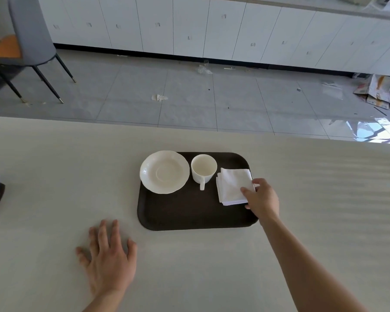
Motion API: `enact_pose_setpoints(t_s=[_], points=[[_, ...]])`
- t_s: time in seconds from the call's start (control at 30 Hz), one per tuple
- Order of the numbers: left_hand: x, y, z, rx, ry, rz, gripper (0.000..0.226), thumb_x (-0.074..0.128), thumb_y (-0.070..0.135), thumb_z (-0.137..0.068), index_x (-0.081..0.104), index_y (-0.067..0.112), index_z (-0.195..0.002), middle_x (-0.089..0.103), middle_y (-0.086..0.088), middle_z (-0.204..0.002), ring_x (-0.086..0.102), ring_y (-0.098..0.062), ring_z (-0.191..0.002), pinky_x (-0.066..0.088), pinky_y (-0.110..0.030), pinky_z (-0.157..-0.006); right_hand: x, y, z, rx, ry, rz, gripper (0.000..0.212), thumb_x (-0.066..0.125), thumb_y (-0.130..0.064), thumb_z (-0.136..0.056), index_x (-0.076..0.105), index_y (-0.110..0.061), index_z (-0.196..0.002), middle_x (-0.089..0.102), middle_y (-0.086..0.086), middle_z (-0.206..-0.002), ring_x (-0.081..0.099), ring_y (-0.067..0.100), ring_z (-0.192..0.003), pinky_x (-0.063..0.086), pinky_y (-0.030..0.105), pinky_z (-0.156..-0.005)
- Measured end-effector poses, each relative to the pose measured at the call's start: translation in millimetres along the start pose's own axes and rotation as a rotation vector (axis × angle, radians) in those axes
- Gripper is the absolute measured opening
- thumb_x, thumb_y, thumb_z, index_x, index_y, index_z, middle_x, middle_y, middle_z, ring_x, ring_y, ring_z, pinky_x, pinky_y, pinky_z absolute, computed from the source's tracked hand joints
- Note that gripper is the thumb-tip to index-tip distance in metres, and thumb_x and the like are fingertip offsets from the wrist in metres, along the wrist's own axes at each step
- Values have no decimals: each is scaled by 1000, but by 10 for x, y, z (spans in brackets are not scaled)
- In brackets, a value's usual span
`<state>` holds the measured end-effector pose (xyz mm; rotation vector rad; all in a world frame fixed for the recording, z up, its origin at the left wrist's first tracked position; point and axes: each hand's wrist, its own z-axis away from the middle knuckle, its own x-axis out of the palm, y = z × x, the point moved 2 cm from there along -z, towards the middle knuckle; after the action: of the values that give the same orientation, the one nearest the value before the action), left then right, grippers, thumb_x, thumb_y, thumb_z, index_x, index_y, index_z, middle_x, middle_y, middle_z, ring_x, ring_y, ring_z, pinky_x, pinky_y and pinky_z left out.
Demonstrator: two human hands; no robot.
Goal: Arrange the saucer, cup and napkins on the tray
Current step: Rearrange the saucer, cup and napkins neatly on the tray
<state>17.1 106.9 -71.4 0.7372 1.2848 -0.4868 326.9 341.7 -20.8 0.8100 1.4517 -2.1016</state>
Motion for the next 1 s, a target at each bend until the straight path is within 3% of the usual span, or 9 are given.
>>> enact_pose_setpoints(t_s=[0.1, 0.2, 0.43, 0.6, 0.73, 0.87, 1.0], points=[[-6, 6, -2, 1, 2, 8, 77, 26, 52, -79, 42, 17, -146, 33, -10, -158, 20, -32, -149, 10, -63, -115, -61, 39, 51, -149, 61, 335, 43, 65, -39, -85, 58, -26, -125, 68, -5, -113, 65, 24, -99, 45, 32, -69], [-11, 13, 4, -1, -10, 3, 78, 25, 52, -79, 41, 18, -147, 31, -9, -159, 18, -31, -150, 9, -62, -116, -77, 82, 114, -289, 65, 466, 42, 69, -43, -82, 62, -30, -121, 62, -9, -122, 55, 20, -110, 44, 32, -69], [-13, 13, 3, 9, -1, 8, 79, 27, 53, -77, 43, 17, -146, 33, -10, -158, 21, -33, -149, 11, -64, -114, 2, 116, 170, -521, -57, 649, 46, 80, -39, -75, 65, -42, -118, 58, -13, -129, 48, 21, -112, 47, 28, -71], [-18, 22, 7, 17, 15, 16, 79, 28, 53, -77, 44, 15, -145, 35, -12, -157, 24, -35, -147, 13, -65, -113, 62, 132, 184, -612, -29, 598, 35, 79, -19, -77, 73, -33, -108, 66, -8, -120, 54, 28, -101, 52, 34, -75], [-18, 23, 6, 5, 5, 7, 80, 27, 53, -77, 42, 17, -146, 32, -10, -158, 20, -32, -149, 11, -63, -115, 76, 90, 170, -711, 42, 631, 23, 80, -24, -77, 76, -27, -99, 71, -2, -111, 59, 32, -99, 52, 40, -80], [-19, 24, 0, -4, -9, 0, 80, 26, 54, -77, 40, 19, -148, 30, -8, -160, 17, -31, -150, 10, -62, -116, 86, 24, 90, -735, 27, 635, 25, 76, -25, -82, 75, -28, -107, 70, 0, -117, 58, 32, -107, 53, 42, -82], [-17, 21, 2, 0, -5, -3, 78, 28, 53, -78, 41, 18, -147, 32, -9, -159, 19, -31, -149, 11, -63, -115, 103, -19, 31, -699, 14, 597, 26, 74, -21, -83, 75, -28, -108, 68, 1, -120, 55, 31, -111, 55, 41, -74]])
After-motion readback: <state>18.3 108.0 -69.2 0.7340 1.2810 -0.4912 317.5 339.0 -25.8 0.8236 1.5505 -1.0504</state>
